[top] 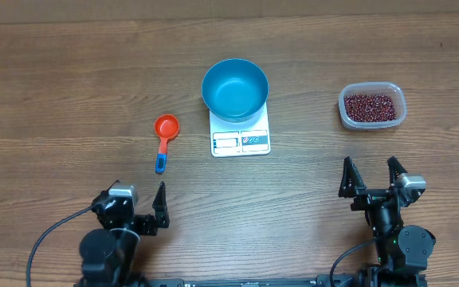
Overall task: Scoop item into bowl and weigh 150g on scale
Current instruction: 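Move the left gripper forward toward the red scoop's handle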
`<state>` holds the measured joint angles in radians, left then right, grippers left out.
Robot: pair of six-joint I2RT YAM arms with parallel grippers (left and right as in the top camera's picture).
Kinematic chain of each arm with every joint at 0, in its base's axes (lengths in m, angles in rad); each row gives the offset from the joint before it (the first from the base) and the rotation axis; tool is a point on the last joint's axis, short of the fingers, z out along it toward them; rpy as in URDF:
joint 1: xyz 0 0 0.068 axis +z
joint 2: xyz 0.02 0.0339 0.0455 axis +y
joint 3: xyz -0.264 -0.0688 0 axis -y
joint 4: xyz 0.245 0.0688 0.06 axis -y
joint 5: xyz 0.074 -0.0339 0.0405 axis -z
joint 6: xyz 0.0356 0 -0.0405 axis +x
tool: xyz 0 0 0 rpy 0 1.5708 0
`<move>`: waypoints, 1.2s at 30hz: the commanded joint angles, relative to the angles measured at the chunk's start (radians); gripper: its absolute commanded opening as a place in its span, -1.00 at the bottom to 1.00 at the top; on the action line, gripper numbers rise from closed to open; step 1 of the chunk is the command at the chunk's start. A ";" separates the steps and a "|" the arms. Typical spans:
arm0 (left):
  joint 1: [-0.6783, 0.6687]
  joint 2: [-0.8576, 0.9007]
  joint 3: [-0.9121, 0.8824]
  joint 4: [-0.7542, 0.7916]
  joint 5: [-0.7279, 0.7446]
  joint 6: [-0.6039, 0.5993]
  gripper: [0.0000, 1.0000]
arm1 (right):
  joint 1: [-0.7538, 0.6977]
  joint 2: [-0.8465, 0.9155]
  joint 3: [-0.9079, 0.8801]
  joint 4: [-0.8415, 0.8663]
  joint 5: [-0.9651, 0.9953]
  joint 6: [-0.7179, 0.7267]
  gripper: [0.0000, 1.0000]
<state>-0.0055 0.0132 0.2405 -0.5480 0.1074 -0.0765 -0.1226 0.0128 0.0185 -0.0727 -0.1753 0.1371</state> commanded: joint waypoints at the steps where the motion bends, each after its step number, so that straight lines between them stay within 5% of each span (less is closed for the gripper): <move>1: 0.005 0.010 0.119 -0.058 -0.013 0.035 0.99 | 0.005 -0.011 -0.011 0.003 0.010 0.005 1.00; 24: 0.005 0.611 0.556 -0.321 -0.013 0.055 0.99 | 0.005 -0.011 -0.011 0.003 0.010 0.005 1.00; 36: 0.005 0.738 0.661 -0.377 -0.013 0.055 0.99 | 0.005 -0.011 -0.011 0.003 0.010 0.005 1.00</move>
<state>-0.0055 0.7395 0.8555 -0.9211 0.1005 -0.0444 -0.1226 0.0128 0.0185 -0.0727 -0.1753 0.1375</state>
